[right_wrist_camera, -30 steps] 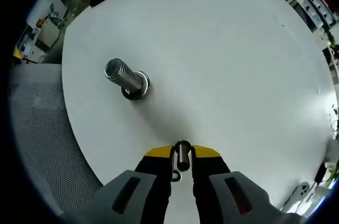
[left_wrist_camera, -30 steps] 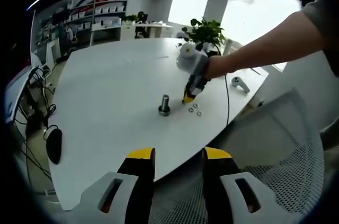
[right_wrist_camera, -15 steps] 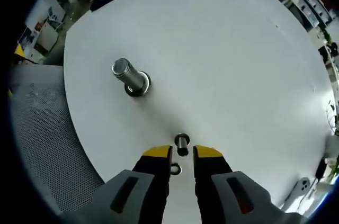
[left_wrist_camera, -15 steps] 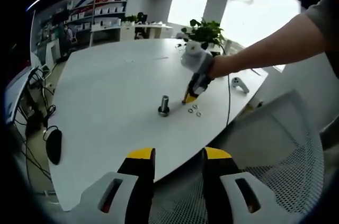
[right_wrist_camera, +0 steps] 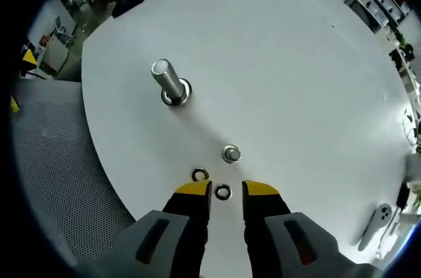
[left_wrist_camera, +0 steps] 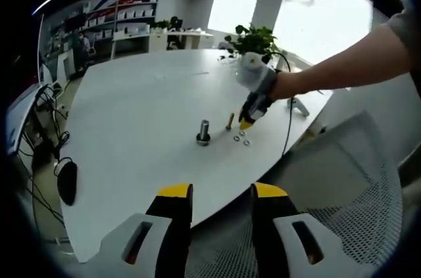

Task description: Place the washer onto the threaded stud by aligning its center hole with the stud, sliding it down to the base, and recovering from edge contact or off-axis alignment until the washer reaches the visible bottom stop.

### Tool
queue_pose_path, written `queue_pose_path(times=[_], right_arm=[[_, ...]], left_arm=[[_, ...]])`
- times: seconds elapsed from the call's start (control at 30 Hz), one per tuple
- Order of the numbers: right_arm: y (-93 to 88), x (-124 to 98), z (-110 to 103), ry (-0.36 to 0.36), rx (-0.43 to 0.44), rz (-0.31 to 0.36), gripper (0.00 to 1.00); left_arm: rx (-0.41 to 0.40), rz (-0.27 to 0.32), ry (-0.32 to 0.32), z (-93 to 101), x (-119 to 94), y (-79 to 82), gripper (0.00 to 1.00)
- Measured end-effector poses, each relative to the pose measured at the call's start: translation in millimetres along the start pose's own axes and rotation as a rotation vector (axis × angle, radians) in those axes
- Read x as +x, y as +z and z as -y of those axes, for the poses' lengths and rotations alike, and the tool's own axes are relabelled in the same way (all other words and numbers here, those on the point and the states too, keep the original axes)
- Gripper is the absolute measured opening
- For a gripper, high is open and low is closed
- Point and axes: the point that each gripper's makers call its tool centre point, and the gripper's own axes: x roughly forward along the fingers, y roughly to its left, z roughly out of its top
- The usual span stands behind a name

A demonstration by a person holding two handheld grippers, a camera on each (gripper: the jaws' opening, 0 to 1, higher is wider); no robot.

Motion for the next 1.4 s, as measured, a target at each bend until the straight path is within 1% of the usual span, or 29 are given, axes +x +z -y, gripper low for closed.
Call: queue_pose_path(times=[0.27,0.47,0.53,0.73,1.0,1.17,1.33,1.4], right_arm=[[-11.2,-1.1,-8.7,0.003,0.012,-0.003,0.21],[-19.6,-0.2,-10.3,0.003,0.022,-0.008,0.21],[-20.5,-0.9,-14.5,0.008,0.025,0.001,0.21],[-22.8,3.4,-24.8,0.026,0.009,-0.001,0.21],[-26.3,10.6,-37.7,0.043,-0.018,-0.022,0.21],[-26.1,12.3,-38.3,0.043,-0.026,-0.028,0.21],[-30.7,16.7,-38.5,0.043,-0.032,-0.048,0.21],[-30.7,16.8,-38.8,0.041,-0.038,-0.046,0.2]], left_arm=[[0.005,-0.002,-0.001,0.4,0.0,-0.4,0.33],[0.003,-0.003,-0.001,0.2,-0.1,-0.7,0.33],[0.002,0.001,0.002,-0.3,-0.3,-0.2,0.33],[0.0,-0.003,0.003,-0.4,-0.4,-0.8,0.33],[0.0,-0.002,0.004,-0.6,-0.5,-0.9,0.33],[0.001,-0.005,0.003,-0.5,-0.5,-1.1,0.33],[-0.001,-0.004,0.004,-0.8,-0.4,-1.0,0.33],[-0.001,-0.006,0.004,-0.6,-0.5,-1.3,0.33]])
